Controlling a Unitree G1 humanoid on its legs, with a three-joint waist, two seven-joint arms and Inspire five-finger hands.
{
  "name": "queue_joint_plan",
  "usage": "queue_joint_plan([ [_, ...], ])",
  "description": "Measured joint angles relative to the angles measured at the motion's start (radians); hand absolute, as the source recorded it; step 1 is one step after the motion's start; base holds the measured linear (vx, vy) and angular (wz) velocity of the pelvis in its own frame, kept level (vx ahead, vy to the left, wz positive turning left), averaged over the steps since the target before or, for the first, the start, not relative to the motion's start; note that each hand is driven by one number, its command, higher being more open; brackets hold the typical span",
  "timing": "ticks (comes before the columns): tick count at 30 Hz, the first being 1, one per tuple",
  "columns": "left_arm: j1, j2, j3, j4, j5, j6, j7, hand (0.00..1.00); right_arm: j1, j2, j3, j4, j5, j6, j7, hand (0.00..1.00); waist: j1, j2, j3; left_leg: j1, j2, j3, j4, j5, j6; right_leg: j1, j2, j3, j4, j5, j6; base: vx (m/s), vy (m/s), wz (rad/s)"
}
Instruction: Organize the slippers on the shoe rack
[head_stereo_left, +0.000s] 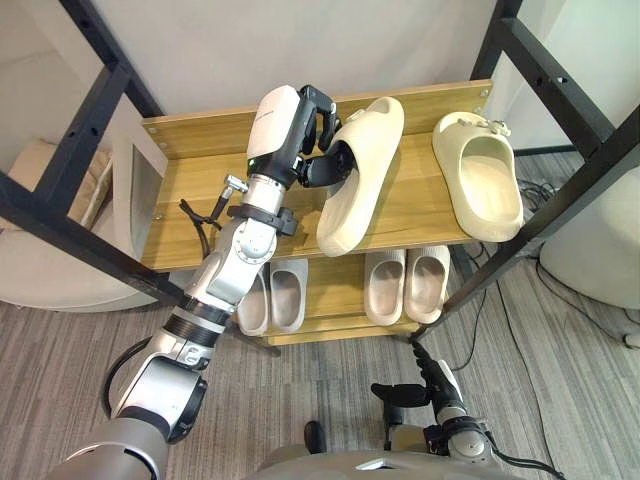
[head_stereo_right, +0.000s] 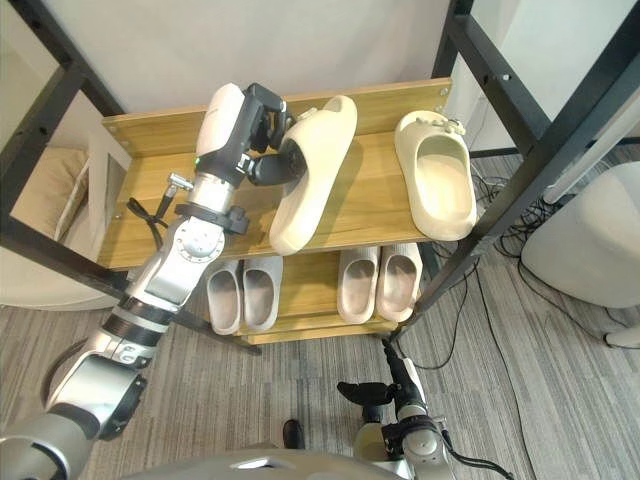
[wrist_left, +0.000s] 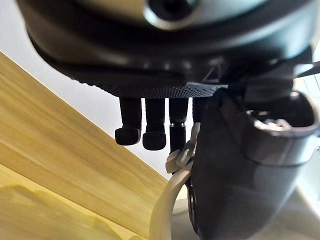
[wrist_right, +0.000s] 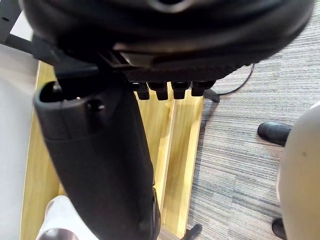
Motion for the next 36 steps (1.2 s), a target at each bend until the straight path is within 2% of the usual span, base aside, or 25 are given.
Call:
queue_joint_plan([
  [8, -0.066, -0.059, -0.031, 0.065, -0.045, 0.028, 0.014, 0.0, 0.0, 0.001, -0.016, -0.009, 0.018, 0.006, -0.007, 1.0, -0.004, 0.012, 0.016, -0.004, -0.002, -0.007, -0.005, 0.004, 0.006, -0.003, -0.004, -0.006, 0.0, 0.0, 0.0, 0.0, 0.0, 0.02],
  [9, -0.083, -0.062, -0.043, 0.088, -0.045, 0.03, 0.014, 1.0, 0.0, 0.0, -0.016, -0.013, 0.018, 0.006, -0.007, 1.0, -0.005, 0.013, 0.019, -0.008, -0.002, -0.01, -0.005, 0.005, 0.008, -0.005, -0.005, -0.009, 0.0, 0.0, 0.0, -0.01, -0.002, 0.08],
  [24, -0.132, -0.09, -0.052, 0.12, -0.039, 0.038, 0.017, 1.0, 0.0, 0.0, -0.016, -0.02, 0.023, 0.006, -0.022, 1.0, -0.015, 0.016, 0.023, -0.019, -0.012, -0.025, -0.008, 0.014, 0.014, -0.01, -0.016, -0.024, 0.0, 0.002, 0.004, -0.01, 0.002, 0.03],
  [36, -0.144, -0.127, -0.106, 0.129, -0.162, 0.033, 0.014, 1.0, 0.001, -0.001, -0.016, -0.015, 0.056, 0.006, -0.022, 1.0, -0.015, 0.018, 0.025, -0.012, -0.023, -0.051, -0.023, 0.032, 0.02, 0.003, -0.03, -0.049, 0.0, 0.006, 0.01, -0.01, 0.006, 0.07],
])
